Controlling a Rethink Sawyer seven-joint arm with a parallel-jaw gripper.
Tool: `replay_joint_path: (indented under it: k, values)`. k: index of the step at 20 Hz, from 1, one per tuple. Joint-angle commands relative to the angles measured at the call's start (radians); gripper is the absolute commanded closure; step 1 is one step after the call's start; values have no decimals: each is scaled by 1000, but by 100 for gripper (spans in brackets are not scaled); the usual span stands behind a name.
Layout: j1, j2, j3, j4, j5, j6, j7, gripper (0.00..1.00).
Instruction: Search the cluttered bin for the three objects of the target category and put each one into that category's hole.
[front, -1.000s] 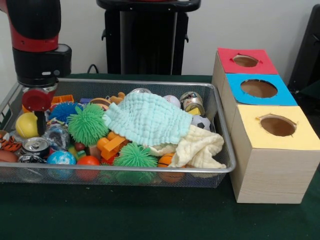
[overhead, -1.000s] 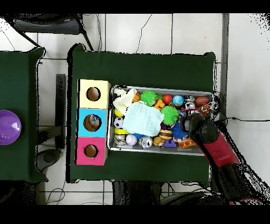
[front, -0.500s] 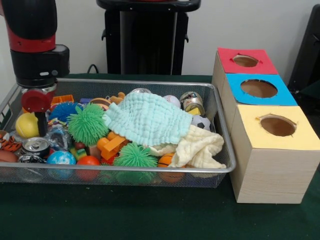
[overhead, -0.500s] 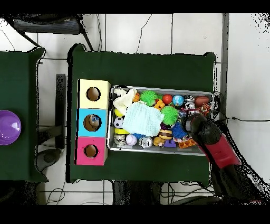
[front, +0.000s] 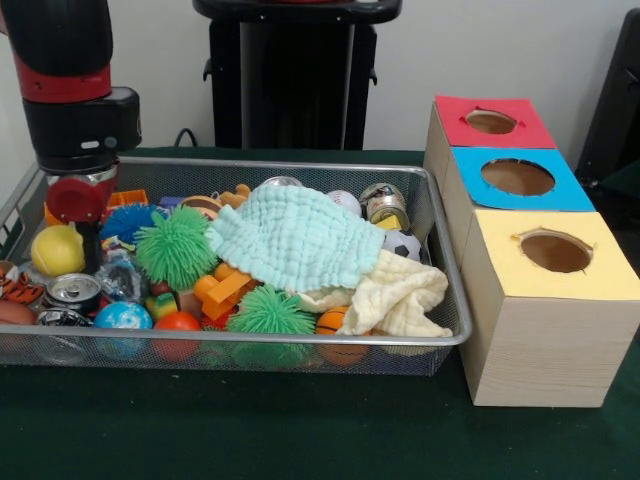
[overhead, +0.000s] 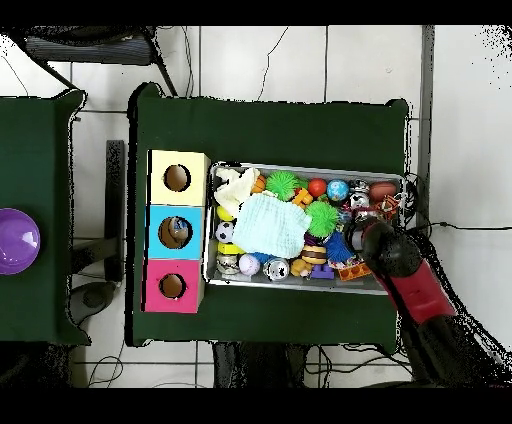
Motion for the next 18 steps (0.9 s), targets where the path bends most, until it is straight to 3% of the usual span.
replay_joint_path:
  k: [1,2,9,18]
  values:
    - [16,15,102,58,-62,-31,79,100]
    - [19,15,98,56,-68,-30,75,0]
    - [43,14,70,40,-68,-33,99,0]
    - [32,15,100,59,-58,-53,122,0]
